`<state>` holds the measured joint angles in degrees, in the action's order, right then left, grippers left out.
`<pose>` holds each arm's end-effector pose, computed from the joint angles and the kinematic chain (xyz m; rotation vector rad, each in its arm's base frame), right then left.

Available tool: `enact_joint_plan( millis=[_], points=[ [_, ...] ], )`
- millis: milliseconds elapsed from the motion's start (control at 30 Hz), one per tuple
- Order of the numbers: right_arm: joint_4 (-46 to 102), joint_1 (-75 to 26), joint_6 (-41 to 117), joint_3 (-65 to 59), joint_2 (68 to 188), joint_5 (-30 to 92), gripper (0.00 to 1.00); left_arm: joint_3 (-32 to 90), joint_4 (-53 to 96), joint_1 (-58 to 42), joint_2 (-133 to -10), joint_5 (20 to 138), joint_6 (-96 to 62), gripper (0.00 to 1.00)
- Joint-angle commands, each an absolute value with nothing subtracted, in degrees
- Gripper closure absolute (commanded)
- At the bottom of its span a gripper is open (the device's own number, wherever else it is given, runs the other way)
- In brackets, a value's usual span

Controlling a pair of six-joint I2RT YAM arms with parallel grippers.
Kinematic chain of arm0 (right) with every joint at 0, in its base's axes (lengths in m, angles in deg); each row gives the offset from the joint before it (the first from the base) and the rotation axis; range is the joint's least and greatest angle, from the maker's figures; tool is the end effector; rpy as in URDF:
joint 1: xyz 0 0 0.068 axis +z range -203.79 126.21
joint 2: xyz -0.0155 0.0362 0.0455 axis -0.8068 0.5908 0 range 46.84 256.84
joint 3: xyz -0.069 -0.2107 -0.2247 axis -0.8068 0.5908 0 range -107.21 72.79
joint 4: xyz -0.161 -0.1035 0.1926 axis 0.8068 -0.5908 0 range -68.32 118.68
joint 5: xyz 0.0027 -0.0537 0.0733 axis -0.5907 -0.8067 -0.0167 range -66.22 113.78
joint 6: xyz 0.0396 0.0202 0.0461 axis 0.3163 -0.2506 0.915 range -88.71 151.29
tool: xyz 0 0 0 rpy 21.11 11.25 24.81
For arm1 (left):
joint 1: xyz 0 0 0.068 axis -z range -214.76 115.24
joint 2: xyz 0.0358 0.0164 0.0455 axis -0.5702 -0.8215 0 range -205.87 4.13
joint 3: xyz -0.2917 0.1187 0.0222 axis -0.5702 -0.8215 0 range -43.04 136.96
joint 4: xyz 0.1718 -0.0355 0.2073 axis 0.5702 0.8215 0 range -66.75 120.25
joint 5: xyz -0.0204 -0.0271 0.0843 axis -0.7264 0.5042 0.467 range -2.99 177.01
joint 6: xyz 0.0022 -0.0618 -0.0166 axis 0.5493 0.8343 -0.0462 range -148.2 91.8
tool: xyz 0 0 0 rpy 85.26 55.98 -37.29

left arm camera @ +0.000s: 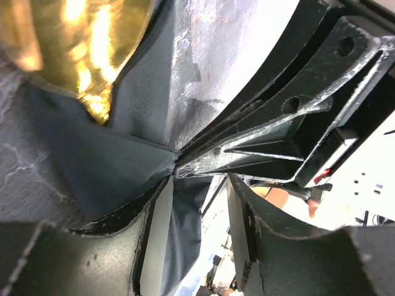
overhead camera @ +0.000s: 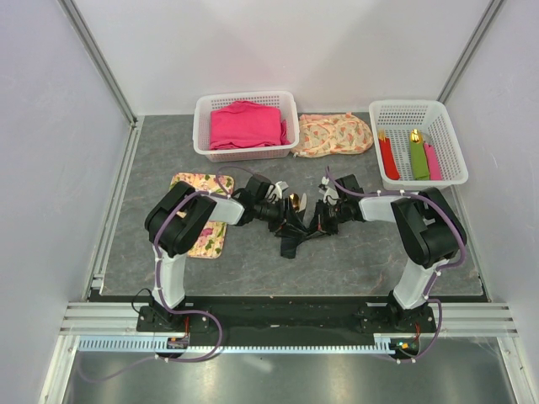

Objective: Place the utensils on the paper napkin and roll it up

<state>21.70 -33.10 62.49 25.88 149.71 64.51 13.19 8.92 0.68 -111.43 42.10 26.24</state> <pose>0.2996 0.1477 0.1362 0.0076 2.7881 1.2194 0.3155 -0.2675 0.1249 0.0103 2.7196 -1.5682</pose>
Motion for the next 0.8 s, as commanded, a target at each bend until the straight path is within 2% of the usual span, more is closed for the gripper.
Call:
enact_joint_plan(
  millis=[0,267,400,500,633,767],
  points=[
    [18.1,-32.5,59.7,27.4,150.7,62.5,1.0,11.9,6.1,-0.1,-109.7,45.3,24.5,0.49],
    [18.8,-31.9,60.2,27.1,151.3,61.0,1.0,10.9,2.8,-0.8,-101.9,37.6,25.8,0.45],
    [19.2,-31.8,60.6,27.7,150.6,60.3,1.0,8.2,3.4,-0.8,-98.4,35.9,25.9,0.47],
    [19.3,-31.6,60.7,27.9,150.6,60.1,1.0,6.1,5.2,-0.7,-97.4,36.3,25.5,0.52],
    [19.3,-31.6,60.7,28.0,150.6,59.8,1.0,4.1,7.2,-0.2,-98.3,37.5,24.9,0.68],
    [19.2,-31.6,60.7,28.1,150.5,59.5,1.0,3.9,11.5,0.9,-99.7,39.6,22.1,0.78]
  ],
)
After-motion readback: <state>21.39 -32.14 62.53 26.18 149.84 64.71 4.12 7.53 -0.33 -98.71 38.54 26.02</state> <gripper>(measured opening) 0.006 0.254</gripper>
